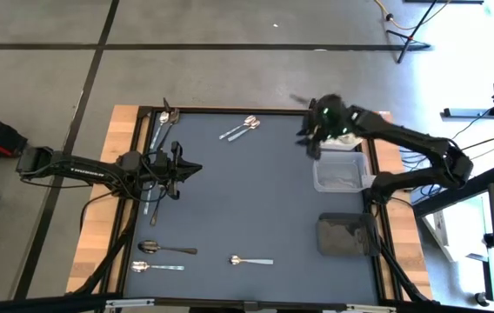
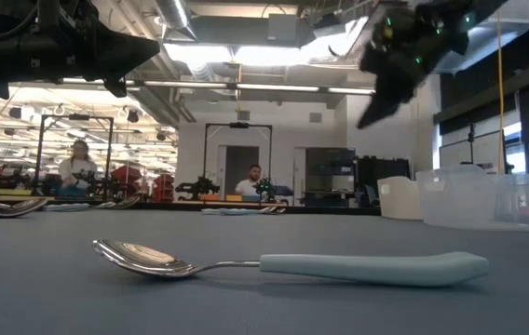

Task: Sort silverware by color (type)
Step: Put the light blue spoon into the white bin

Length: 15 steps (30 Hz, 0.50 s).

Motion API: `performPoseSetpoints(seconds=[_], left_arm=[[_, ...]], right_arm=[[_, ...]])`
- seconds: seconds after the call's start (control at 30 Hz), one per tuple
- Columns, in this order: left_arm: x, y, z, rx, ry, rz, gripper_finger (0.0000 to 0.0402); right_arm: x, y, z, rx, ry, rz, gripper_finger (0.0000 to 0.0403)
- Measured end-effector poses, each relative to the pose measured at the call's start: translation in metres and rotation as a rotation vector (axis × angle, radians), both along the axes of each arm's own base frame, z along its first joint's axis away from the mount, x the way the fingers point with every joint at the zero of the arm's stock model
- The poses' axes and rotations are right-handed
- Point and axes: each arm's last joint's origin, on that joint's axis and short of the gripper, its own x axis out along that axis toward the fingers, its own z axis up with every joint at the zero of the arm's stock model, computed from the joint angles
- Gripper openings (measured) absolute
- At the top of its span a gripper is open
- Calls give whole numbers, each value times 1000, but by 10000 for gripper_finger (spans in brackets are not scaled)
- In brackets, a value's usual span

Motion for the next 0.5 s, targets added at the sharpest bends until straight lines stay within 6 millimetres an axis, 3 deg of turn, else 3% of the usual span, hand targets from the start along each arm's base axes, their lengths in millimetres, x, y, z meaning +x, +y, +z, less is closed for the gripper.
performPoseSetpoints(seconds=[0.2,0.5], left_arm=[[0,0,0,0,0,-1,11],[0,0,0,0,-1,0,11]], right_arm=[[46,74,-10,-18,-90,250,143],[80,179,-48,6,-66,504,143]])
